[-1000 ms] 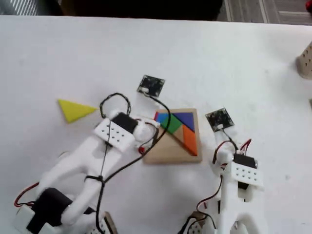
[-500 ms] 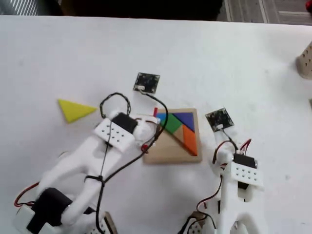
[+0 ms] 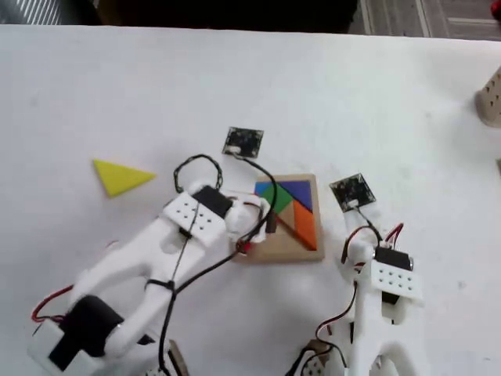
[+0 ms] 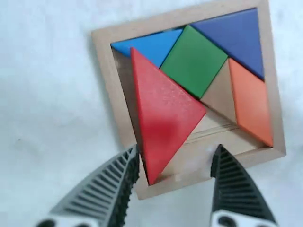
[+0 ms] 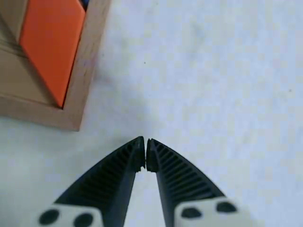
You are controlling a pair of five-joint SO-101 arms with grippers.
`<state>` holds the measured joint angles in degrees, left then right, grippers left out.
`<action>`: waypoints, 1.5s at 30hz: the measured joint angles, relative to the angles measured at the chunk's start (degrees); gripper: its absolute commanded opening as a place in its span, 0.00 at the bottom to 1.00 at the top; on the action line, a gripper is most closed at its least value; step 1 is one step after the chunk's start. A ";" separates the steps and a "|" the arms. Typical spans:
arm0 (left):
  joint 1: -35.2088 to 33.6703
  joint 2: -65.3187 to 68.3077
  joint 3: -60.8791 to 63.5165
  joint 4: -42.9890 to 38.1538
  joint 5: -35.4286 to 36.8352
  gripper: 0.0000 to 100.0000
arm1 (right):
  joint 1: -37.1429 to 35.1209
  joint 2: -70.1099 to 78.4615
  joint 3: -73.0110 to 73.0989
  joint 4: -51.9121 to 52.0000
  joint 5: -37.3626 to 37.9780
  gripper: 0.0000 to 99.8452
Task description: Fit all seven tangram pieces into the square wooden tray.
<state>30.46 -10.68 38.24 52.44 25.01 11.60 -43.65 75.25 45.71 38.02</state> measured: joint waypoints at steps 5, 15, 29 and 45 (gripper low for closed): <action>0.00 -5.10 0.00 1.76 0.00 0.25 | 0.00 -0.09 0.35 0.00 0.18 0.02; -2.11 -10.90 0.00 3.16 -5.36 0.11 | 0.00 -0.09 0.35 0.00 0.18 0.02; 4.40 -3.69 0.00 -3.78 -16.70 0.02 | 0.00 -0.09 0.35 0.00 0.18 0.02; 3.34 19.08 -10.64 -8.09 -16.70 0.02 | 0.00 -0.09 0.35 0.00 0.18 0.02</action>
<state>33.80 8.40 27.60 44.35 8.31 11.60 -43.74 75.60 45.71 38.20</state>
